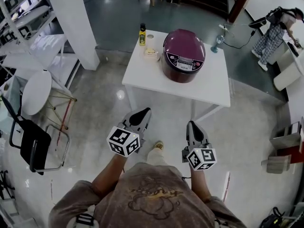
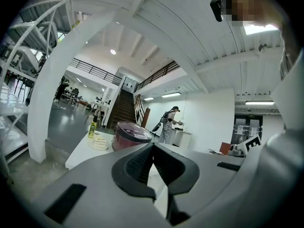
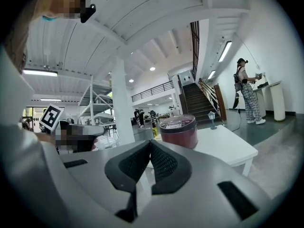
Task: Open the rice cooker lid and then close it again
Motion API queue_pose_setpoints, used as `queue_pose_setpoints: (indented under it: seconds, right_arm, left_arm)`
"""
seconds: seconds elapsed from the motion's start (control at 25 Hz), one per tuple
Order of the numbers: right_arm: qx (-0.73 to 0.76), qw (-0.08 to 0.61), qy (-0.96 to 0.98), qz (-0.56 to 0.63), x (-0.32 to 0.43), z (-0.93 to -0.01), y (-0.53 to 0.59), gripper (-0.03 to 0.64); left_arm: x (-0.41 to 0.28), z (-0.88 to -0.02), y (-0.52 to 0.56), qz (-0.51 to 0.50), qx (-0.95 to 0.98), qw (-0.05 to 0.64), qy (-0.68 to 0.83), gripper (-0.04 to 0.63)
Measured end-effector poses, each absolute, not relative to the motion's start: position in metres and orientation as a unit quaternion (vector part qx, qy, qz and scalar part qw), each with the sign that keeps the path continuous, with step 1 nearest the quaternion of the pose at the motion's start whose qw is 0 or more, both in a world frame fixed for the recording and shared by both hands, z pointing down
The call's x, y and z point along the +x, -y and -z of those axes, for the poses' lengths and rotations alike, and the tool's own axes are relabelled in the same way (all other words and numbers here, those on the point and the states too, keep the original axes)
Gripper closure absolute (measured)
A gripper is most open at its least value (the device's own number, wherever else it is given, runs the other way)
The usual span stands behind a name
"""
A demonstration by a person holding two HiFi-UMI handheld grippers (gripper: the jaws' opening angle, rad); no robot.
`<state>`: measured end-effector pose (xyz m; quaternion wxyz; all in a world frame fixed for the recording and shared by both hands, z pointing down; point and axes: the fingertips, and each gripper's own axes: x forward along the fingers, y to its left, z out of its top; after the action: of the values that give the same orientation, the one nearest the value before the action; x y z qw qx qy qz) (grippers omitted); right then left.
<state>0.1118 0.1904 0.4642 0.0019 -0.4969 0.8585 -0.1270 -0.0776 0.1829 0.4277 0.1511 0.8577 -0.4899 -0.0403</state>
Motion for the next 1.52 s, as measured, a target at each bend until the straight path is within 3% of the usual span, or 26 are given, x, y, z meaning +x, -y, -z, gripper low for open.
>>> queue_pose_setpoints:
  seconds: [0.64,1.52]
  right_arm:
    - [-0.47,0.008,-0.873,0.13,0.145,-0.458,-0.054,0.615]
    - [-0.466,0.021,-0.874,0.136,0.144,-0.458,0.035,0.615]
  left_arm:
    - [-0.045,-0.419,-0.063,0.032,0.843,0.145,0.516,0.575]
    - [-0.047,-0.42,0.024,0.037,0.841,0.141,0.52,0.575]
